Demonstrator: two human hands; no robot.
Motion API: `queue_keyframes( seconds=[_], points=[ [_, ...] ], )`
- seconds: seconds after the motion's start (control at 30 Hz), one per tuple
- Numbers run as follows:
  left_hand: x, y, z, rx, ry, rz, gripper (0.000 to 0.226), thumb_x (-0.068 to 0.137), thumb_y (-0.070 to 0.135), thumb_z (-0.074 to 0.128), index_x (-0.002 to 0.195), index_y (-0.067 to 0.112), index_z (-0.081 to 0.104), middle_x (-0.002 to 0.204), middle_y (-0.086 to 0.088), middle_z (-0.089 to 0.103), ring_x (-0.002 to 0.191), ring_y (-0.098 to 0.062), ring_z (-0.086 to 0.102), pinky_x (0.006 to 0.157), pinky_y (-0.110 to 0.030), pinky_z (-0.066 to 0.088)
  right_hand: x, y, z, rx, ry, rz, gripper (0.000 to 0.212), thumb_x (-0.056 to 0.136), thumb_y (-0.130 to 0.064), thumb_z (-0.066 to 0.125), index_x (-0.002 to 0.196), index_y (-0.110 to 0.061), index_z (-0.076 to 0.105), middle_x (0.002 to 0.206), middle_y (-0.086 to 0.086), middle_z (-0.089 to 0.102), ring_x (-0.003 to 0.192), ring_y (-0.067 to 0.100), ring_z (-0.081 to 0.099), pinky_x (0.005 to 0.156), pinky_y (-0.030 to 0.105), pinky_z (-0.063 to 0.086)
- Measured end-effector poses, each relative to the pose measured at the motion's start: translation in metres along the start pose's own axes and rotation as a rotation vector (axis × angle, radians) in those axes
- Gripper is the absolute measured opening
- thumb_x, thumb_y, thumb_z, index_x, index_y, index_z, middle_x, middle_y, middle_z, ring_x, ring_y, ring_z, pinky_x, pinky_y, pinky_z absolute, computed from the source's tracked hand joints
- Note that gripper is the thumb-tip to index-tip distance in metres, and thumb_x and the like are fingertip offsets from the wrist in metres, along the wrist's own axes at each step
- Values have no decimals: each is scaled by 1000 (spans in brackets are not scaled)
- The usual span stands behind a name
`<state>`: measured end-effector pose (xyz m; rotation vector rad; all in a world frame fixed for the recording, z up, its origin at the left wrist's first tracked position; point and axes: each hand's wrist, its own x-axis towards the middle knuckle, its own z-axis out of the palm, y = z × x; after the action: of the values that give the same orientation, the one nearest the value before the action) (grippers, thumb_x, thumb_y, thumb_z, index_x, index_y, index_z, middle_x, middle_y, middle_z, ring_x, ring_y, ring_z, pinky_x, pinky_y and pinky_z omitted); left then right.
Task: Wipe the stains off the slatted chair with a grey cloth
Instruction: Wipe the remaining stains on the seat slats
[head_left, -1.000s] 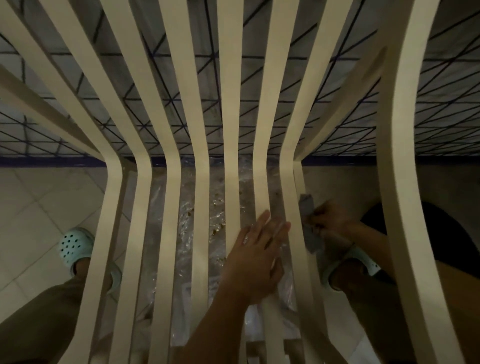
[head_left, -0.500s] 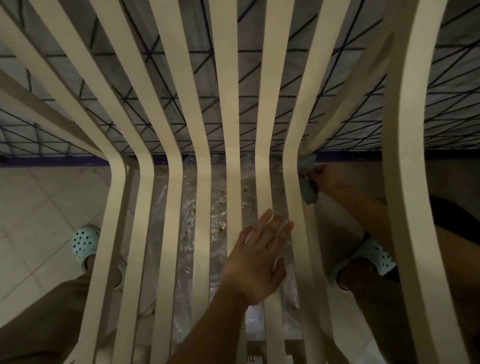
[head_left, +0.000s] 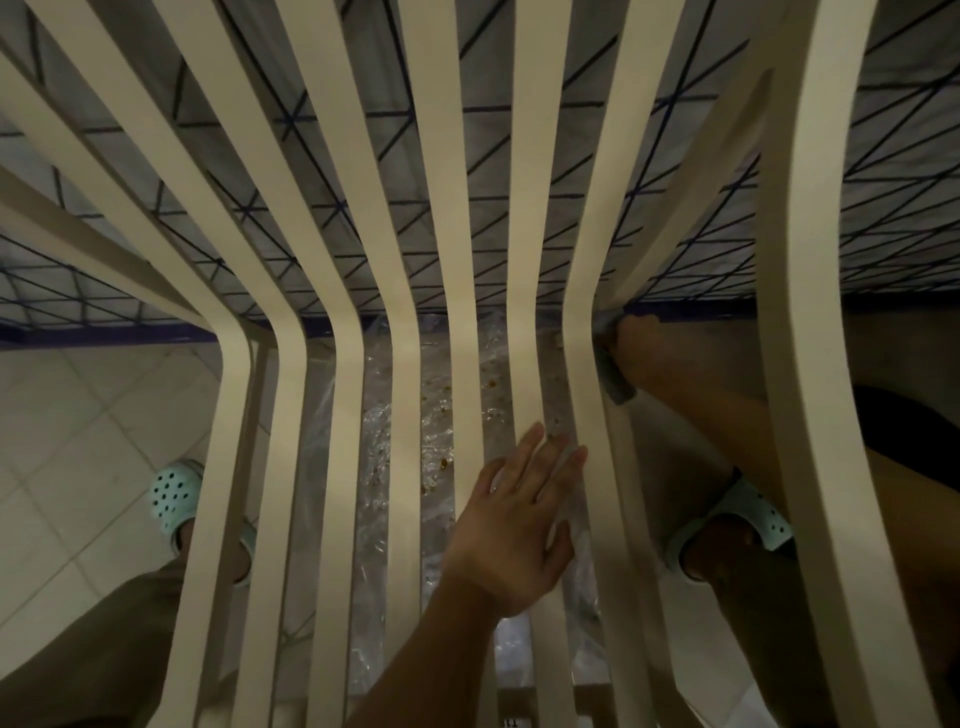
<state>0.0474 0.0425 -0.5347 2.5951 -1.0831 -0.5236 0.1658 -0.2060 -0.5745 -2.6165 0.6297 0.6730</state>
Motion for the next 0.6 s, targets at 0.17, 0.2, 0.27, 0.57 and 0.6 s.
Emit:
queue_keyframes(
  seconds=[0.17, 0.2, 0.27, 0.57, 0.6],
  points=[
    [2, -1, 2, -10, 16, -11, 68, 98, 45, 32, 154, 30, -4, 162, 7, -4, 148, -13, -16, 118, -41, 5, 23, -8, -4, -15, -83, 42, 32, 98, -13, 45, 124, 3, 54, 125, 24, 56, 114, 39, 55, 94, 44, 46],
    [2, -1, 2, -14, 13, -13, 68, 98, 44, 32, 154, 30, -4, 162, 7, -4, 147, -13, -17, 118, -41, 5, 24, -11, -4, 19, -89, 66, 32, 99, -13, 45, 126, 3, 51, 127, 23, 54, 117, 38, 53, 96, 43, 44],
    [0, -1, 4, -20, -2, -14, 68, 98, 44, 32, 154, 30, -4, 162, 8, -5, 147, -12, -18, 118, -40, 4, 24, -10, 1, 88, -52, 118, 33, 101, -12, 43, 129, 5, 47, 130, 23, 52, 121, 37, 50, 101, 41, 40],
    [-1, -1, -3, -23, 3, -16, 68, 97, 43, 33, 154, 30, -2, 162, 7, -5, 147, -13, -18, 117, -38, -1, 14, -1, 4, 1348, -77, 361, 12, 92, -5, 43, 88, -6, 55, 82, 6, 54, 68, 17, 55, 63, 30, 49],
    [-2, -1, -2, -32, 1, -17, 68, 97, 43, 33, 154, 30, -2, 162, 7, -4, 147, -13, -18, 117, -39, 0, 11, 1, 5, 1445, -109, 342, 17, 93, -7, 40, 82, -9, 53, 76, 4, 51, 63, 16, 51, 56, 28, 48]
  ],
)
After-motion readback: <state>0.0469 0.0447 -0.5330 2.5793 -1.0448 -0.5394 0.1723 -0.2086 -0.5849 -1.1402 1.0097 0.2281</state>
